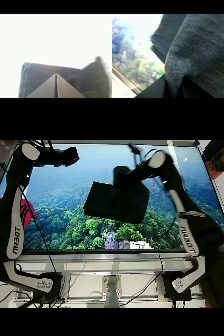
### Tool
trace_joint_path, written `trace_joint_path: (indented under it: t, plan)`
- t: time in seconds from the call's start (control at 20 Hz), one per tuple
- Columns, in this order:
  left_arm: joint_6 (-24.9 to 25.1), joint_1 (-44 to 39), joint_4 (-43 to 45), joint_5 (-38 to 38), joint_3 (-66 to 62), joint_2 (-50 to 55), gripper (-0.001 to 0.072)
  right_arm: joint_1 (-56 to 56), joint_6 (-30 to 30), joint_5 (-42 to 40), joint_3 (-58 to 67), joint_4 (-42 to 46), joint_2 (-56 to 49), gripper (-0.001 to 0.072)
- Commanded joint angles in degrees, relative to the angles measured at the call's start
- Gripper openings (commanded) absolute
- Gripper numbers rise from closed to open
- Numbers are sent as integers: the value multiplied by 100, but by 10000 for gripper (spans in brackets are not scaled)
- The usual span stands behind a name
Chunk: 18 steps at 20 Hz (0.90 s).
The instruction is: Fold the clothes and pants, and hang the long-sleeved shirts on hangers.
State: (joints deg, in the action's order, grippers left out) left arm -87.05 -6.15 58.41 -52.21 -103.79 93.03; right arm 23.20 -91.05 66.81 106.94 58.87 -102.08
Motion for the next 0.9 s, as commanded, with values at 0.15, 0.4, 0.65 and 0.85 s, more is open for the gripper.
trace_joint_path:
  t: [0.15, 0.4, 0.65, 0.85]
  plan:
    - [4, 55, 2, -164, -2, -37, 15, 1386, -702, -2909, 4, 17, -887, 502]
    - [7, 140, 2, -162, -2, -48, 15, 1093, -693, -1512, 483, 299, -874, 536]
    - [260, 136, 4, -94, -2, -243, 14, 7, -442, 164, 1270, 933, -675, 64]
    - [568, 256, 7, -35, -2, -881, 14, -1296, 212, 1110, 796, 732, -291, 45]
